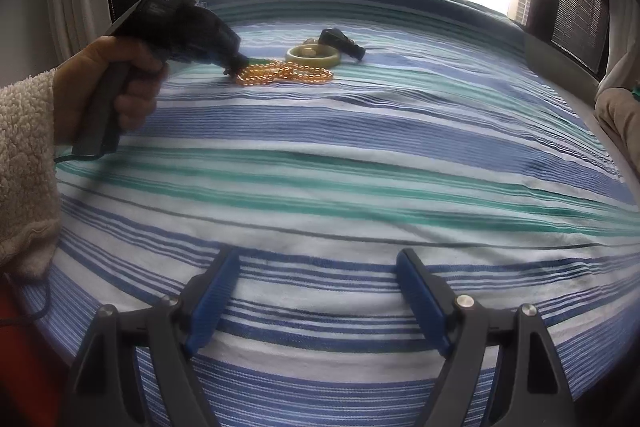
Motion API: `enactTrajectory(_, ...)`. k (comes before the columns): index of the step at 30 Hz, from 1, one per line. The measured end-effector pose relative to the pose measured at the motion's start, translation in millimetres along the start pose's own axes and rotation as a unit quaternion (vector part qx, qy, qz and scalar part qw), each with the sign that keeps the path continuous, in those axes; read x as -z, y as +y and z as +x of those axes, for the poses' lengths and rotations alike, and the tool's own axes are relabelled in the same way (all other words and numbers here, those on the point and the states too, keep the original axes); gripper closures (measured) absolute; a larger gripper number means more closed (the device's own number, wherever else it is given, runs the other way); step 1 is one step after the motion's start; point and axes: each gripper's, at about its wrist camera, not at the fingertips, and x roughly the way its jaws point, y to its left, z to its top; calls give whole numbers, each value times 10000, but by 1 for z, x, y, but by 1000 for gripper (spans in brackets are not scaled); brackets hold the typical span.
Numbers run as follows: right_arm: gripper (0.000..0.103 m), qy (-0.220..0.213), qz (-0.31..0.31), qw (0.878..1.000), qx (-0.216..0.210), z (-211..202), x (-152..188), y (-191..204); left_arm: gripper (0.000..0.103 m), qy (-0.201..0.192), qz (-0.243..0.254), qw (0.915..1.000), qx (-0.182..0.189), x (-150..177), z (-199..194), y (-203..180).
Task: Organize jewelry
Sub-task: 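Grasp the green pendant cord with the left tool while the right tool grasps the gold bead necklace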
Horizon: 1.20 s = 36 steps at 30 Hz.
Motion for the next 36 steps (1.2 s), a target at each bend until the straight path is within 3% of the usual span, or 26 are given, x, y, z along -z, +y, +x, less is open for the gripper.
enactTrajectory(5, 20, 30, 7, 10000, 6, 1, -1, 0, 95, -46, -251, 9995, 160, 21, -45, 5)
enactTrajectory(10, 20, 55, 22, 10000, 24, 2, -2, 0, 95, 367, -289, 9989, 100, 75, -90, 11)
enactTrajectory(15, 20, 147, 18, 9999, 18, 3, -4, 1, 94, 651, -277, 9959, -560, 129, -106, 26)
enactTrajectory(17, 20, 469, 1, 9989, -86, 5, -11, -2, 91, 598, -282, 9946, -795, 136, -106, 30)
enactTrajectory(18, 20, 697, 42, 9973, -225, 7, -19, -5, 80, 563, -288, 9934, -955, 137, -105, 33)
enactTrajectory(21, 20, 853, 565, 9882, -1136, 10, -58, -26, 26, 304, -266, 9911, -1267, 141, -106, 40)
enactTrajectory(22, 20, 835, 751, 9853, -1285, 14, -76, -34, 20, 266, -264, 9900, -1361, 143, -104, 42)
enactTrajectory(25, 20, 694, 704, 9856, -1368, 41, -136, -49, 16, 96, -327, 9908, -1312, 145, -104, 48)
enactTrajectory(28, 20, 974, 375, 9906, -881, 98, -179, -51, 13, 49, -320, 9908, -1311, 145, -103, 48)
enactTrajectory(29, 20, 999, 373, 9915, -741, 114, -188, -50, 13, 46, -312, 9909, -1307, 145, -104, 48)
enactTrajectory(34, 21, 1420, -21, 9848, -996, 172, -215, -5, 12, 40, -288, 9912, -1289, 146, -105, 48)
enactTrajectory(36, 21, 1448, -517, 9864, -574, 179, -213, 22, 12, 40, -287, 9915, -1270, 145, -104, 48)
